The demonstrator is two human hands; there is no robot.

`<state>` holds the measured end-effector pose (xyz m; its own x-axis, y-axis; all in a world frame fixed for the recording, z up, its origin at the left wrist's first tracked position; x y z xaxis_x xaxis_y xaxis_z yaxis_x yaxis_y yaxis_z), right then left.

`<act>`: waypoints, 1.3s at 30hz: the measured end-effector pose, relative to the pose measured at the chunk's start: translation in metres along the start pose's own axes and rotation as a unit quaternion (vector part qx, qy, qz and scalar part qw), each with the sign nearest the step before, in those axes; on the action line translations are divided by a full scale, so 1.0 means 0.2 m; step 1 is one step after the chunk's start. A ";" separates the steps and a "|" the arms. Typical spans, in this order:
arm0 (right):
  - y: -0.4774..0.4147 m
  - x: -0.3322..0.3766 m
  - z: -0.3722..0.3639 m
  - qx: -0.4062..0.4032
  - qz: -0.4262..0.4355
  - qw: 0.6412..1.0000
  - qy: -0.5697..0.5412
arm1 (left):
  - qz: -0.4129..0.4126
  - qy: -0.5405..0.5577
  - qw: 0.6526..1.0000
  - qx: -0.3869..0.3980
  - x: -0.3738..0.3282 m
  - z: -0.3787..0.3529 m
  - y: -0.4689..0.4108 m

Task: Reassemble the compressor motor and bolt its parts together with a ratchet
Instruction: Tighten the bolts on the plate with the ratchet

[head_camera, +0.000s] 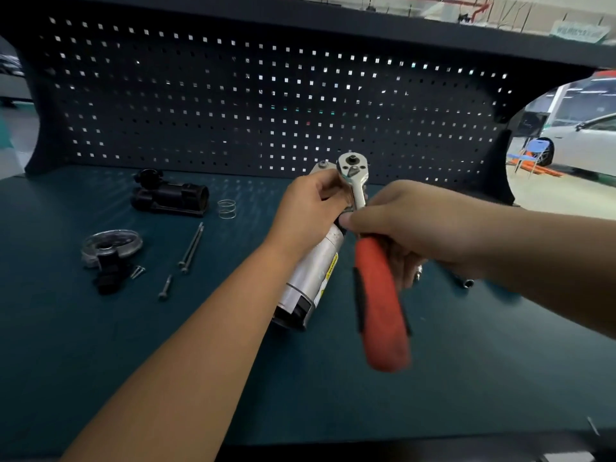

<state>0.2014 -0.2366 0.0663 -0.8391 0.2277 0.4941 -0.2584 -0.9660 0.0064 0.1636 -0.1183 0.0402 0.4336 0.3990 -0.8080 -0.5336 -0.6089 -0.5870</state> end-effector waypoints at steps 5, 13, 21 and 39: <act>-0.01 -0.09 0.06 0.078 -0.028 0.981 0.173 | 0.004 -0.009 1.000 0.006 0.00 0.00 0.00; -0.21 -0.09 0.49 -0.127 0.048 0.792 0.595 | 0.018 0.026 0.999 0.021 0.00 -0.03 0.00; -0.13 -0.10 0.45 -0.146 0.048 0.757 0.635 | 0.023 0.030 0.999 0.009 0.02 -0.01 -0.01; -0.05 -0.10 0.21 0.074 -0.050 0.951 0.295 | 0.008 0.006 1.000 0.008 0.01 -0.01 0.00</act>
<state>0.2412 -0.2368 0.0930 -0.9476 0.3071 -0.0881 -0.3181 -0.9325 0.1710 0.1662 -0.1190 0.0400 0.4326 0.3810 -0.8171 -0.5528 -0.6039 -0.5743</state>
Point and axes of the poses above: each hand's wrist, its own y-axis away from the middle knuckle, its own z-axis out of the back of the hand, x = y × z, the point moved 6 cm from there along -y, towards the middle knuckle, and after that the axes turned 14 degrees about y, right-handed, at the moved point
